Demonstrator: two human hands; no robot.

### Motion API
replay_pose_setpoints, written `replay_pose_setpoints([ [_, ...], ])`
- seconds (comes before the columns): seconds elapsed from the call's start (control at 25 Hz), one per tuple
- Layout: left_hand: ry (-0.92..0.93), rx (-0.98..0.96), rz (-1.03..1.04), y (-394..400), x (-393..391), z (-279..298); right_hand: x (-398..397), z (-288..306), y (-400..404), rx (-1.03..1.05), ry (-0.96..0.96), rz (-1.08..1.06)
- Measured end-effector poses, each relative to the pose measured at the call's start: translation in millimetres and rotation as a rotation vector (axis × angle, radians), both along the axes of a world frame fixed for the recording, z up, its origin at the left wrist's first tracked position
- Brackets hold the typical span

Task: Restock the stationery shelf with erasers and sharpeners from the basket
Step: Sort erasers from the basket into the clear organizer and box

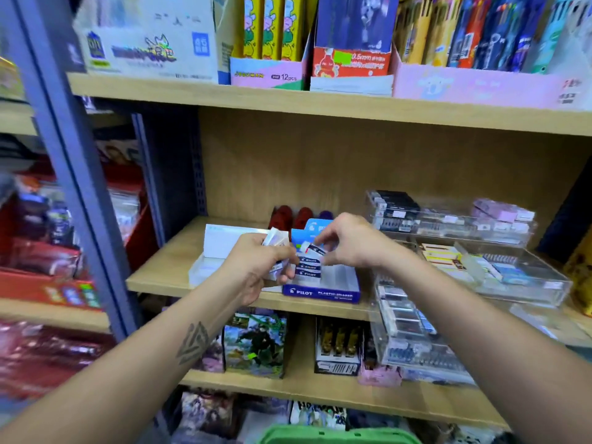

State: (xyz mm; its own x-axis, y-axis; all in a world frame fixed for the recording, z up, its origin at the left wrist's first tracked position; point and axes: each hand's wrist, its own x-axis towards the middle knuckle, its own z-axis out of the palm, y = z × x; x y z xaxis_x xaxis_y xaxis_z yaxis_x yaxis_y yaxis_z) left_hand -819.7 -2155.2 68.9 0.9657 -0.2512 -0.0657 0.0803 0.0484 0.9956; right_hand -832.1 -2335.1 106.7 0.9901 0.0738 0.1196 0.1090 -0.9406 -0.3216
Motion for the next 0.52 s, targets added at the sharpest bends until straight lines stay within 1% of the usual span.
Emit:
replay_pose_setpoints([
  [0.04, 0.009, 0.034, 0.003, 3.8, 1.4, -5.7, 2.4, -2.1, 3.9, -0.175, 0.024, 0.032],
  [0.08, 0.012, 0.075, -0.007, 6.9, 1.3, -11.0, 4.5, -6.1, 7.3, -0.261, 0.066, 0.06],
  [0.12, 0.008, 0.12, -0.025, 9.2, 1.4, -16.3, 7.3, -11.4, 9.8, -0.279, 0.107, 0.074],
  [0.24, -0.044, 0.247, -0.097, 14.1, -0.2, -25.5, 18.2, -26.0, 16.8, -0.218, 0.138, 0.077],
  [0.36, -0.129, 0.354, -0.167, 14.0, 1.1, -26.7, 25.1, -39.2, 20.3, -0.205, 0.082, 0.046],
  [0.44, -0.139, 0.388, -0.185, 13.4, 2.3, -27.3, 27.0, -49.1, 22.6, -0.192, 0.039, 0.011],
  [0.52, -0.113, 0.37, -0.178, 13.4, 4.0, -27.8, 28.3, -54.5, 22.3, -0.178, 0.026, -0.007],
])
